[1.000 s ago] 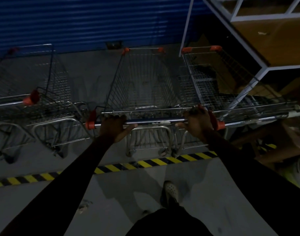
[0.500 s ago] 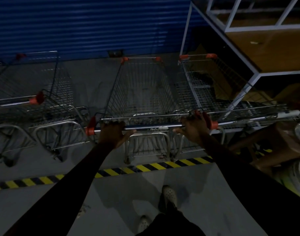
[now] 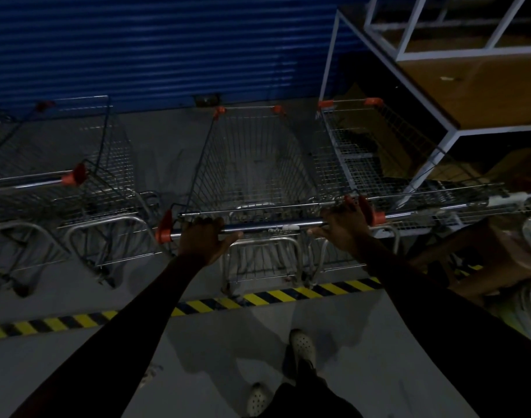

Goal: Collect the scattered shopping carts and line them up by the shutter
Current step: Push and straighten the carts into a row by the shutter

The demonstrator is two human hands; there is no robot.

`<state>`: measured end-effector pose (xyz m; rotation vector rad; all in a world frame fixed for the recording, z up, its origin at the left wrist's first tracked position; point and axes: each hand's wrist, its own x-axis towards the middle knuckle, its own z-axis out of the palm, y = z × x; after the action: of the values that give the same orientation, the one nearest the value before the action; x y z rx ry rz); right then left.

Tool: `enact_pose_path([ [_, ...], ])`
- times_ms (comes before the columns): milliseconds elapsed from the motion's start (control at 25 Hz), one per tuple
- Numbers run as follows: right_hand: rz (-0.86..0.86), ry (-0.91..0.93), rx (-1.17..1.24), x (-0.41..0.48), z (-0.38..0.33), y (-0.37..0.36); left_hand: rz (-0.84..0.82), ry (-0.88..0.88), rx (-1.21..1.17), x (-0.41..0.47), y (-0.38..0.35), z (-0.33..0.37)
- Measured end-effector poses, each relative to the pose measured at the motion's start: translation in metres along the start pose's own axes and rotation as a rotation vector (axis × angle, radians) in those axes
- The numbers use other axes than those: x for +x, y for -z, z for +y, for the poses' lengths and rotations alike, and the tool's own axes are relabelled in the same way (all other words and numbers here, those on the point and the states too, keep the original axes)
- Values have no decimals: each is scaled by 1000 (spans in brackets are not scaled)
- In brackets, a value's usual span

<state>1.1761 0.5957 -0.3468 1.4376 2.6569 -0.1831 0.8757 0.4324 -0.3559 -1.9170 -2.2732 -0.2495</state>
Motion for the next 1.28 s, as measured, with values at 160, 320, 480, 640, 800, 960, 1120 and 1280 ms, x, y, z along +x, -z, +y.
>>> enact_pose_path([
  [160, 22, 63, 0, -5, 1, 2, -178, 117, 15, 8, -3, 5],
  [320, 59, 139, 221, -17, 8, 18, -125, 69, -42, 25, 2, 52],
  [480, 142, 220, 254, -24, 38, 32, -190, -90, -153, 52, 20, 134],
  [640, 140, 175, 411, -31, 87, 44, -252, -180, -253, 71, 9, 209],
  [800, 21, 71, 75, -28, 135, 28, -339, -123, -229, 86, -10, 262],
  [960, -39, 45, 24, -18, 136, 13, -262, -26, -98, 90, -16, 276],
  [1120, 47, 79, 22, -20, 138, 9, -265, -15, 27, 96, -15, 283],
  [1280, 65, 82, -32, -21, 141, 7, -304, 6, -70, 101, -19, 283],
])
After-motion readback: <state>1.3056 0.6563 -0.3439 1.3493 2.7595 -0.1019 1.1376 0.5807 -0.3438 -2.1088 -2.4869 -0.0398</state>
